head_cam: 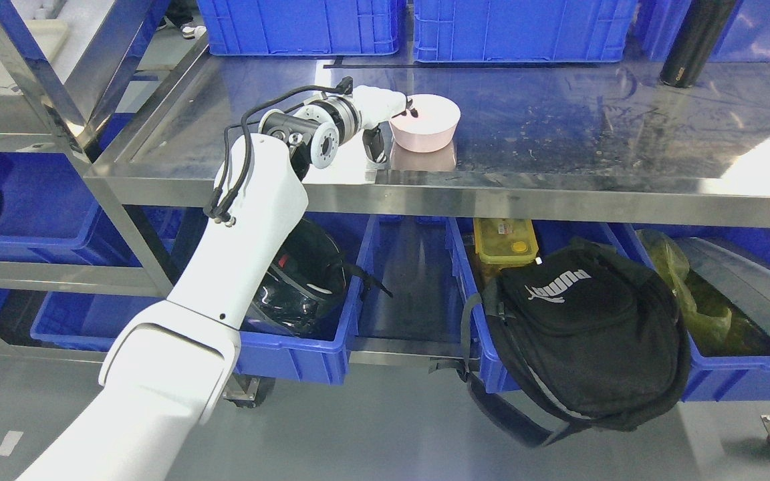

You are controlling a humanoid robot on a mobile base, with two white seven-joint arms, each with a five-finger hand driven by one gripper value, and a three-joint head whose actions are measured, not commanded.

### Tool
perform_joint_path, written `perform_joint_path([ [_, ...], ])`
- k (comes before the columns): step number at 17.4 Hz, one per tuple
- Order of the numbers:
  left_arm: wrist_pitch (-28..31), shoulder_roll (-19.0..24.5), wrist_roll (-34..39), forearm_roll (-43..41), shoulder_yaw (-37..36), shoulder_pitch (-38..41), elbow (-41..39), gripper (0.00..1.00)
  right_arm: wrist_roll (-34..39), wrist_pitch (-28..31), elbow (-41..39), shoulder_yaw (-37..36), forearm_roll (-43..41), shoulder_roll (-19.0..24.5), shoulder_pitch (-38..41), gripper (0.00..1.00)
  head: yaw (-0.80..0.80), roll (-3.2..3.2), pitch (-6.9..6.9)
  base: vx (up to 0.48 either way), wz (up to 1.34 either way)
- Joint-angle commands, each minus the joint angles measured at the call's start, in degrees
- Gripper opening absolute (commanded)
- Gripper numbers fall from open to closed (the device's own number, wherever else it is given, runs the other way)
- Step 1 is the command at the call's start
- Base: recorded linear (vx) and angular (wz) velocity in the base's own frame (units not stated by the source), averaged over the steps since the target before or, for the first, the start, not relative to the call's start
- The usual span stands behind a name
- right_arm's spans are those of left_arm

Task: Stack pink IKEA bowl on shelf middle layer
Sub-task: 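Close the left hand fingers around the pink bowl's rim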

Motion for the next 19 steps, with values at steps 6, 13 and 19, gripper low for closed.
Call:
perform_joint_path([
  [6,-3.5,-0.5,0.3,0.5,-0.6,-2.1,7.8,0.72,0.0,0.0,-1.0,0.0,0.0,-1.0,1.3,1.00,0.00,0.00,0.00,0.000,0.00],
  [13,-3.1,-0.5,-0.1,0.3,-1.3,-6.3,2.7,0.73,0.0,0.0,-1.0,0.0,0.0,-1.0,1.3,1.00,0.00,0.00,0.00,0.000,0.00],
  [19,-7.0,-0.5,-0.1,4.3,-1.5,-6.1,9.8,0.73,0.0,0.0,-1.0,0.0,0.0,-1.0,1.3,1.00,0.00,0.00,0.00,0.000,0.00],
])
